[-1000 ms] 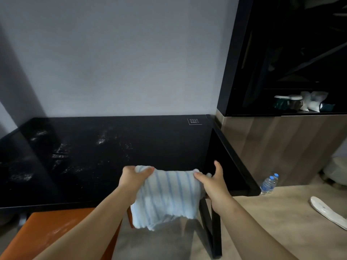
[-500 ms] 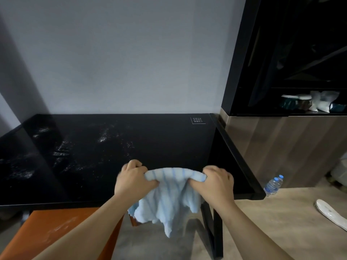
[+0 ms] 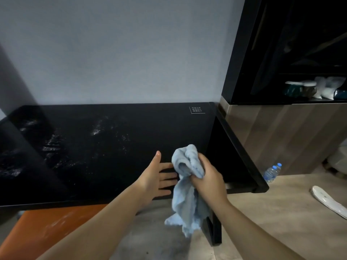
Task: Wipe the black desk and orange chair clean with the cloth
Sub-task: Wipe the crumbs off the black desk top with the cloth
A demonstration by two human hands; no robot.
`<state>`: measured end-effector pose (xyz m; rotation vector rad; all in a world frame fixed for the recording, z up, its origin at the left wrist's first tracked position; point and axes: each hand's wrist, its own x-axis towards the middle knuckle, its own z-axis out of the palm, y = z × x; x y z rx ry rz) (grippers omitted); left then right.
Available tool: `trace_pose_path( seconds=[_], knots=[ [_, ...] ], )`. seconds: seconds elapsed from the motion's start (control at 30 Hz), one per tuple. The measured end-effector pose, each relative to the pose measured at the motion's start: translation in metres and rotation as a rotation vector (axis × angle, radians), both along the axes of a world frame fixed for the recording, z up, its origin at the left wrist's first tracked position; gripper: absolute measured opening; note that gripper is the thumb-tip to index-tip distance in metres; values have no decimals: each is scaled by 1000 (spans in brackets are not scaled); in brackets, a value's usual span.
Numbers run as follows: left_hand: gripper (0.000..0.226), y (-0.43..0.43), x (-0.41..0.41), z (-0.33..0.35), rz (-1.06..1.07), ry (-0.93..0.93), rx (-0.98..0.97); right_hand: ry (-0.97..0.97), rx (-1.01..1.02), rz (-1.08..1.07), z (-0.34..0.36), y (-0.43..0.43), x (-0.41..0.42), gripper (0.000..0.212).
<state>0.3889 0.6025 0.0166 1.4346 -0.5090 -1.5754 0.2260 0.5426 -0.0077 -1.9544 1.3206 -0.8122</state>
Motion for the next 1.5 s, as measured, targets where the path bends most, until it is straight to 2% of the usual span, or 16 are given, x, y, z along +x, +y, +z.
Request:
trace_pose_path(
  seconds=[0.13, 0.27, 0.37, 0.53, 0.67, 0.77, 0.87, 0.93, 1.0, 1.07, 1.13, 1.23, 1.3, 1.4, 1.43, 1.5],
  knots=[
    [37, -25, 20, -17, 97, -344, 61, 348, -262, -318, 9, -50, -6, 39],
    [34, -39, 47, -41, -150, -884, 60, 546, -3, -482, -4, -97, -24, 49],
    [40, -58, 67, -55, -256, -975, 43, 422, 265, -673, -29, -113, -23, 53],
    [37, -85, 91, -62, -253, -971, -6, 473, 341, -821, -49, -140, 5, 61],
    [31, -96, 112, -68, -163, -867, -87, 494, 363, -604, -45, -162, 50, 52],
    [21, -95, 130, -66, 116, -684, -187, 464, 217, -190, -44, -137, 103, 31],
    [16, -92, 151, -62, 401, -685, -246, 215, 332, 277, -39, -103, 147, 33],
    [14, -90, 165, -59, 454, -699, -234, 14, 202, 184, -31, -107, 159, 36],
    [17, -89, 177, -56, 447, -679, -201, -28, -76, -117, -30, -133, 158, 37],
    [24, -87, 185, -56, 420, -709, -146, 311, -42, -297, -33, -154, 153, 51],
    [30, -83, 191, -59, 418, -744, -102, 726, 143, -240, -43, -151, 160, 81],
    [37, -77, 201, -64, 458, -720, -83, 960, 36, -88, -67, -123, 182, 101],
    [39, -76, 207, -65, 479, -716, -67, 878, -143, 81, -71, -114, 192, 85],
    [34, -78, 215, -65, 495, -771, -31, 513, -208, 487, -54, -128, 204, 68],
    [30, -80, 219, -65, 487, -806, -8, 400, -249, 495, -46, -139, 207, 64],
    [25, -85, 227, -67, 429, -880, 49, 288, -283, 232, -37, -173, 213, 61]
  ],
)
